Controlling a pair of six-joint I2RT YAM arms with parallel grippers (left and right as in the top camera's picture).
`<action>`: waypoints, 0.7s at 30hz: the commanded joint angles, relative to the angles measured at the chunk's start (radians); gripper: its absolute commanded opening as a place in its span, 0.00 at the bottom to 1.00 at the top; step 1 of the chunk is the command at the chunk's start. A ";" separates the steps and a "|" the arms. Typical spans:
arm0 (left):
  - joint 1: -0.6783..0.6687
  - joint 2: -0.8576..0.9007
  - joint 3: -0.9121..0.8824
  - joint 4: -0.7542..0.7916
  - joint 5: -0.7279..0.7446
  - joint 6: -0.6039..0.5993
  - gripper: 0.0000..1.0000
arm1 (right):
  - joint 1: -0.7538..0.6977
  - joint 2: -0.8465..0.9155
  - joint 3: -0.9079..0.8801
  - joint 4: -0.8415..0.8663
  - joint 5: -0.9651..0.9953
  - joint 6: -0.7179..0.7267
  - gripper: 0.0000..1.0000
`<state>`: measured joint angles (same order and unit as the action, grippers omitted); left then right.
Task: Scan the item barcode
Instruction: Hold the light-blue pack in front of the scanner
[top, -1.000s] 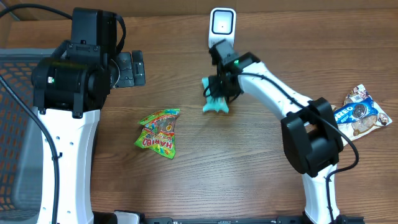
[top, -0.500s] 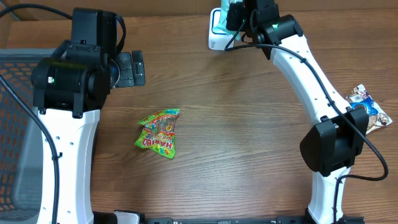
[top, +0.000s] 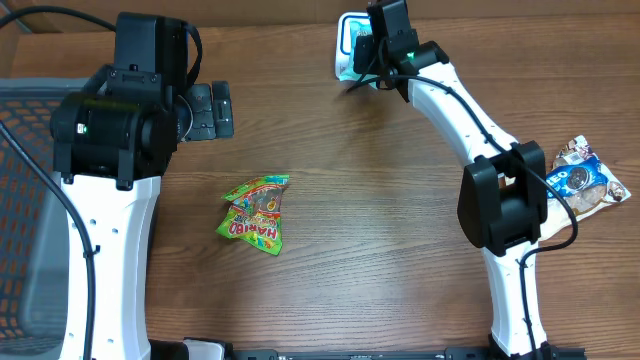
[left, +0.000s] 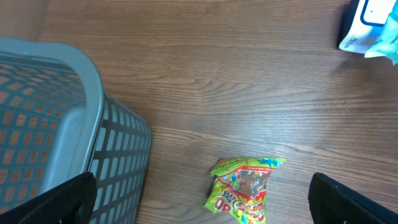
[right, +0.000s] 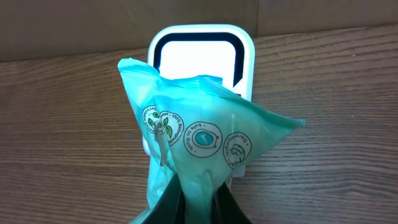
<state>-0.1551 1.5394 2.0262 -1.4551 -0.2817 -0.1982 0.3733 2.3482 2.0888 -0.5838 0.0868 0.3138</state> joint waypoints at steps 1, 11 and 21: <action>0.004 0.003 0.012 0.000 -0.013 0.022 0.99 | 0.001 0.006 0.021 0.020 0.018 -0.006 0.04; 0.004 0.003 0.012 0.000 -0.013 0.022 1.00 | 0.001 0.006 0.021 0.039 0.018 -0.003 0.04; 0.004 0.003 0.012 0.000 -0.013 0.022 1.00 | 0.001 0.005 0.117 -0.063 -0.011 0.035 0.04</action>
<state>-0.1551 1.5394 2.0262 -1.4551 -0.2817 -0.1982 0.3733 2.3516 2.1052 -0.6086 0.0921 0.3283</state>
